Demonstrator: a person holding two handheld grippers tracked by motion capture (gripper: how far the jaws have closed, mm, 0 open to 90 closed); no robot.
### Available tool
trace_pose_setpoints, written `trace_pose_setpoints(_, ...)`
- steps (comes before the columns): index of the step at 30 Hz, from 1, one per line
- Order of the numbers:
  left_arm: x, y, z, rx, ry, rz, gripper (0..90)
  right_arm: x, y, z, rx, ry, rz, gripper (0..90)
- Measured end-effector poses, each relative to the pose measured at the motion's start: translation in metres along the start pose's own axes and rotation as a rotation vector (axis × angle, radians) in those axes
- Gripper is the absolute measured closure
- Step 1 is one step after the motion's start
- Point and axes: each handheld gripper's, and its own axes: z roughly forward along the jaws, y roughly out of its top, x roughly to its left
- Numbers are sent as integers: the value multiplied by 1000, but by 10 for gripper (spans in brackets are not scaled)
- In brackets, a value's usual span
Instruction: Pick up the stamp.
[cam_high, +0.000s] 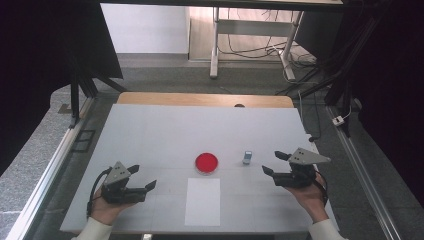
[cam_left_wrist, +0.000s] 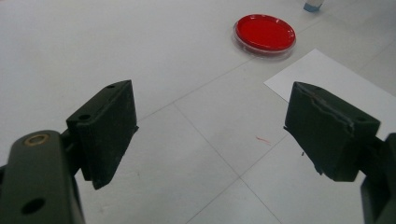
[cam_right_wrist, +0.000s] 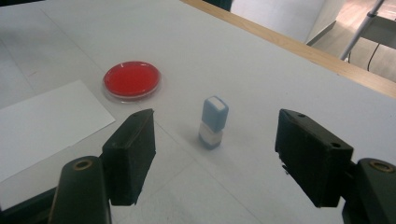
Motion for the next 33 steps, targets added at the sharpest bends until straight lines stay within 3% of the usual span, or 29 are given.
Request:
trace_pose_setpoints(15,-3,1,3,16,-11,14,167,-8,31,11,-13,17,-26,291)
trace_pose_setpoints(33,0,1,2,13,-3,5,165,-29,45,50,107,107,-48,293)
